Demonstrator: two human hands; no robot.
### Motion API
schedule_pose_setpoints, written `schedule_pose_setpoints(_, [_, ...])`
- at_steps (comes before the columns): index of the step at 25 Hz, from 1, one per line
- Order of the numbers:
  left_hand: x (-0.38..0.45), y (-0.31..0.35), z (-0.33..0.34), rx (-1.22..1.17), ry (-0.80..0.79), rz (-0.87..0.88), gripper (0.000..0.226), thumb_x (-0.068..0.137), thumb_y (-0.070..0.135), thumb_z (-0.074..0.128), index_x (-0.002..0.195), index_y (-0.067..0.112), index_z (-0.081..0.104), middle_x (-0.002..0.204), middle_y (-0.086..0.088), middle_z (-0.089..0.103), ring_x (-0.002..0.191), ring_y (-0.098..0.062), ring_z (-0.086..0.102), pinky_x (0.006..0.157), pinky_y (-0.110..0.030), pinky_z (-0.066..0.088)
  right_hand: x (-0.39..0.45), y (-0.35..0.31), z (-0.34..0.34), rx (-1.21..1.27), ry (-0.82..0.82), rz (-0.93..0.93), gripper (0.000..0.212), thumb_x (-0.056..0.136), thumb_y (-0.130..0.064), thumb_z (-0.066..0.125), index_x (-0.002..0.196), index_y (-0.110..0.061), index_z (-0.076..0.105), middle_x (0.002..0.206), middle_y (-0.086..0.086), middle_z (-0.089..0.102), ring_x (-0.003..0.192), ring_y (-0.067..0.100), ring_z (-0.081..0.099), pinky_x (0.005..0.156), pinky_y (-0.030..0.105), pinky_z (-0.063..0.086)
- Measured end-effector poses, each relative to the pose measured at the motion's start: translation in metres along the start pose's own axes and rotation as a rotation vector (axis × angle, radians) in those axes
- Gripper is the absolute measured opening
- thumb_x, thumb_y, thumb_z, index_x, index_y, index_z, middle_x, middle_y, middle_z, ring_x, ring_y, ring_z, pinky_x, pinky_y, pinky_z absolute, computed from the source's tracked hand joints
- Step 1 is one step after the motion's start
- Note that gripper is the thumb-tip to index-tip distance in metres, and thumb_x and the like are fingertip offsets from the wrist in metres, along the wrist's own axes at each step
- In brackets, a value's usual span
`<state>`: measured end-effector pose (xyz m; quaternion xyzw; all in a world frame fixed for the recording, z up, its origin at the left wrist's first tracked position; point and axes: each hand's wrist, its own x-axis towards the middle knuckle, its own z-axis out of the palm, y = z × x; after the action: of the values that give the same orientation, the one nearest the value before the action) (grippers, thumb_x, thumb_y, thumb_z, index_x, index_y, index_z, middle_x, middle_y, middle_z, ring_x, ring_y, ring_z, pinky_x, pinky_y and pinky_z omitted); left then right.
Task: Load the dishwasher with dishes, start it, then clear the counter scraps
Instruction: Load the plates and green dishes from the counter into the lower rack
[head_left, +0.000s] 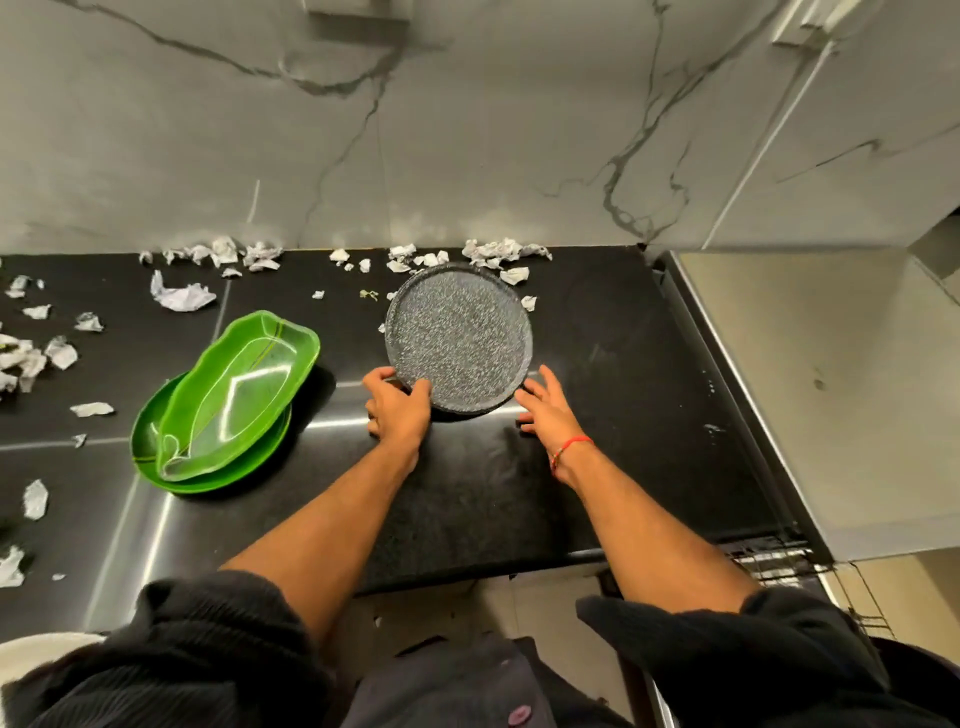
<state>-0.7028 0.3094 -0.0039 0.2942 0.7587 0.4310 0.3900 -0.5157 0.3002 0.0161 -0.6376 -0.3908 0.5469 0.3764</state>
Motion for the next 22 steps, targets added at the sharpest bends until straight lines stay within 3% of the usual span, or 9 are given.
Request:
schedule_pose_setpoints(3, [-0.015, 0.000, -0.017, -0.248, -0.107, 0.086, 0.037, 0.094, 0.016, 0.057, 0.122, 0.023, 0.034, 0.095, -0.006, 0.061, 0.077, -0.021, 0.061, 0.063, -0.038, 0.054, -0.026, 0.012, -0.010, 0.092, 0.009, -0.060, 0.067, 0.099, -0.014, 0.057, 0.155, -0.026, 0.021, 0.146, -0.002, 0.047, 0.114, 0.019, 0.057, 0.083, 0.028, 0.049])
schedule_pose_setpoints(5, [-0.030, 0.006, -0.024, -0.288, -0.166, 0.070, 0.034, 0.096, 0.018, 0.054, 0.125, 0.025, 0.039, 0.096, -0.006, 0.060, 0.072, -0.021, 0.062, 0.049, -0.033, 0.055, -0.042, 0.019, -0.024, 0.146, 0.045, -0.052, 0.071, 0.097, -0.017, 0.061, 0.155, -0.029, 0.022, 0.148, -0.008, 0.038, 0.129, 0.016, 0.048, 0.098, 0.039, 0.049])
schedule_pose_setpoints(7, [-0.044, 0.011, -0.024, -0.302, -0.199, 0.086, 0.028, 0.094, 0.025, 0.054, 0.122, 0.026, 0.052, 0.099, -0.003, 0.065, 0.080, -0.024, 0.065, 0.060, -0.041, 0.059, -0.056, 0.023, -0.044, 0.189, 0.119, -0.049, 0.074, 0.095, -0.019, 0.064, 0.156, -0.025, 0.023, 0.155, -0.005, 0.031, 0.136, 0.013, 0.042, 0.111, 0.045, 0.042])
schedule_pose_setpoints(9, [-0.060, 0.015, -0.017, -0.240, -0.278, 0.118, 0.026, 0.091, 0.025, 0.052, 0.113, 0.026, 0.066, 0.102, -0.001, 0.072, 0.094, -0.027, 0.067, 0.078, -0.047, 0.057, -0.072, 0.031, -0.073, 0.262, 0.243, -0.042, 0.070, 0.094, -0.012, 0.063, 0.154, -0.014, 0.026, 0.156, 0.009, 0.035, 0.137, 0.016, 0.042, 0.114, 0.040, 0.038])
schedule_pose_setpoints(11, [-0.084, 0.017, -0.003, -0.178, -0.469, 0.109, 0.031, 0.091, 0.016, 0.049, 0.107, 0.022, 0.074, 0.106, -0.004, 0.076, 0.105, -0.029, 0.068, 0.091, -0.048, 0.055, -0.095, 0.042, -0.105, 0.320, 0.329, -0.036, 0.058, 0.094, -0.001, 0.059, 0.148, -0.004, 0.037, 0.145, 0.018, 0.049, 0.124, 0.019, 0.052, 0.106, 0.033, 0.044])
schedule_pose_setpoints(13, [-0.119, 0.017, 0.013, -0.148, -0.591, 0.037, 0.028, 0.093, 0.014, 0.052, 0.109, 0.021, 0.074, 0.110, -0.010, 0.074, 0.101, -0.028, 0.069, 0.092, -0.049, 0.055, -0.122, 0.056, -0.135, 0.363, 0.357, -0.016, 0.048, 0.092, 0.005, 0.056, 0.140, -0.001, 0.049, 0.134, 0.017, 0.059, 0.111, 0.021, 0.058, 0.101, 0.034, 0.047])
schedule_pose_setpoints(16, [-0.182, 0.015, 0.039, -0.136, -0.642, -0.037, 0.015, 0.095, 0.021, 0.064, 0.109, 0.020, 0.068, 0.113, -0.012, 0.072, 0.088, -0.019, 0.067, 0.081, -0.043, 0.057, -0.170, 0.081, -0.184, 0.492, 0.441, 0.008, 0.046, 0.091, 0.011, 0.051, 0.135, -0.002, 0.054, 0.116, 0.011, 0.066, 0.098, 0.018, 0.063, 0.095, 0.033, 0.051])
schedule_pose_setpoints(19, [-0.250, 0.007, 0.076, -0.013, -0.780, 0.053, 0.018, 0.098, 0.027, 0.063, 0.115, 0.025, 0.067, 0.113, -0.005, 0.073, 0.088, -0.014, 0.067, 0.079, -0.040, 0.056, -0.215, 0.121, -0.246, 0.584, 0.571, 0.041, 0.043, 0.090, 0.012, 0.050, 0.129, -0.003, 0.059, 0.097, 0.001, 0.070, 0.080, 0.009, 0.066, 0.078, 0.021, 0.055])
schedule_pose_setpoints(22, [-0.313, -0.004, 0.122, 0.184, -1.009, 0.199, 0.033, 0.103, 0.024, 0.056, 0.132, 0.039, 0.056, 0.098, 0.010, 0.073, 0.067, -0.009, 0.063, 0.053, -0.029, 0.052, -0.254, 0.167, -0.312, 0.679, 0.701, 0.079, 0.040, 0.090, 0.012, 0.050, 0.126, -0.003, 0.062, 0.089, -0.003, 0.071, 0.069, 0.006, 0.066, 0.067, 0.017, 0.055])
